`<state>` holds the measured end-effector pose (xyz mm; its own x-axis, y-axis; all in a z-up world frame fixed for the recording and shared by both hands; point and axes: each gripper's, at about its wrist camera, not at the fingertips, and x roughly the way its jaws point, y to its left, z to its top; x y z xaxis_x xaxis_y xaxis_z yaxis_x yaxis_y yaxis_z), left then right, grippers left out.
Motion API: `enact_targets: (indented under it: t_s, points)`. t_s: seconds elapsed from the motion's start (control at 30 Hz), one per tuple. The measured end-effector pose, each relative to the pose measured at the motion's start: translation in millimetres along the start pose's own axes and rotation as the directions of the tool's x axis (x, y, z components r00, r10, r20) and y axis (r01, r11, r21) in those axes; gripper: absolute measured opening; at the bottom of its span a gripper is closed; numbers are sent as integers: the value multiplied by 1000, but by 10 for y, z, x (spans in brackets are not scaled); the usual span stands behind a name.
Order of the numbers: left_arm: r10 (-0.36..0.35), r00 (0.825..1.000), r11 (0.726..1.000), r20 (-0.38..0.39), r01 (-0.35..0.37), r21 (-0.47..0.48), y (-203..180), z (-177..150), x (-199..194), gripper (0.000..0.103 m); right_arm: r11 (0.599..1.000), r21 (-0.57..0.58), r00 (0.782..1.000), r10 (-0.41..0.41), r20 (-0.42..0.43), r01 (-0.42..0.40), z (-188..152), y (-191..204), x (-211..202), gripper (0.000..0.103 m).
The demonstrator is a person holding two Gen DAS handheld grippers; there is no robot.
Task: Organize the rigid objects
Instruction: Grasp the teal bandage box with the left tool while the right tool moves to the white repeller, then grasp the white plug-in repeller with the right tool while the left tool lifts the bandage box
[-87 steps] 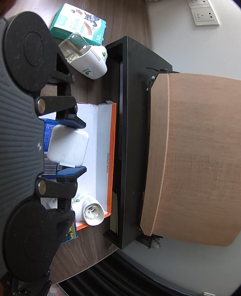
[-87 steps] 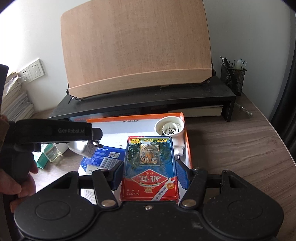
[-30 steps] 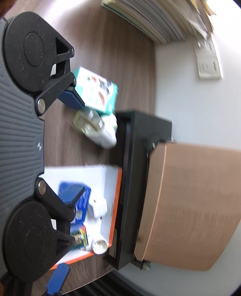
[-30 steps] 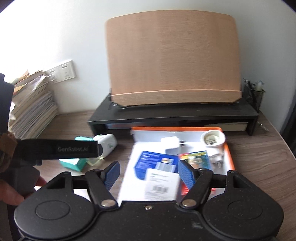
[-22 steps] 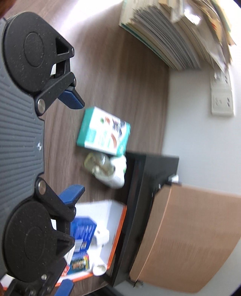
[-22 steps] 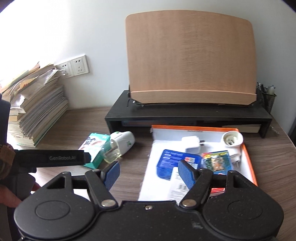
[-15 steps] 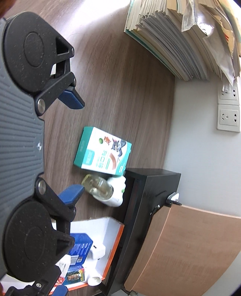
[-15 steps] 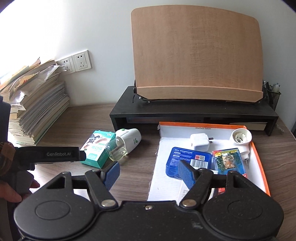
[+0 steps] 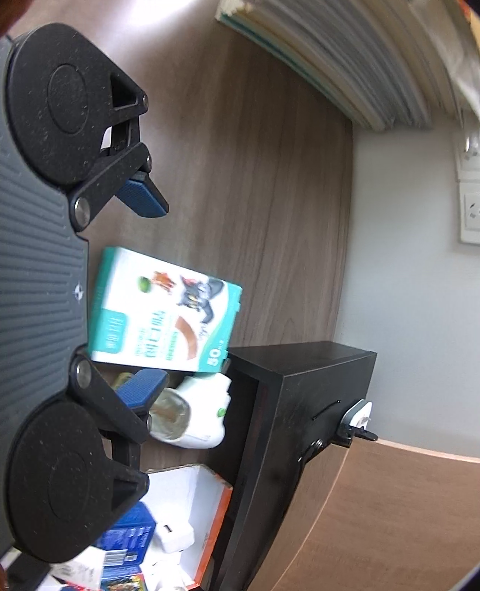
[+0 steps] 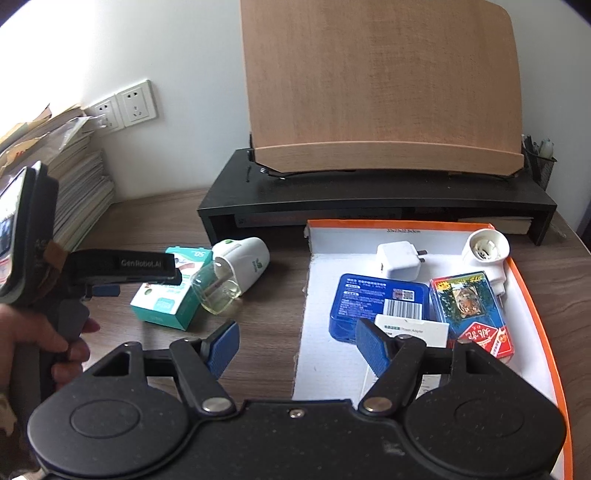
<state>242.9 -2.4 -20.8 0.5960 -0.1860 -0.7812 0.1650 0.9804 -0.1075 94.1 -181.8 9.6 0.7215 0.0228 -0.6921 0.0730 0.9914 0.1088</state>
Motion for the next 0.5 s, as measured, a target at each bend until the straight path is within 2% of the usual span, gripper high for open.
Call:
enact_targets:
  t_s: [0.23, 0.33, 0.43, 0.5]
  points:
    - [-40, 998, 998, -54, 42, 41, -57, 25, 336, 91, 999, 19, 999, -34, -14, 35, 24, -26, 92, 83]
    - [-30, 999, 996, -31, 33, 80, -30, -18, 340, 73, 999, 13, 999, -32, -15, 32, 70, 16, 147, 83]
    - [-44, 999, 995, -24, 46, 85, 49, -52, 293, 72, 1000, 12, 1000, -1, -24, 1, 140, 85, 266, 83]
    - [-25, 1000, 996, -8, 25, 87, 115, -86, 217, 71, 999, 16, 999, 35, -32, -34, 209, 154, 372, 83]
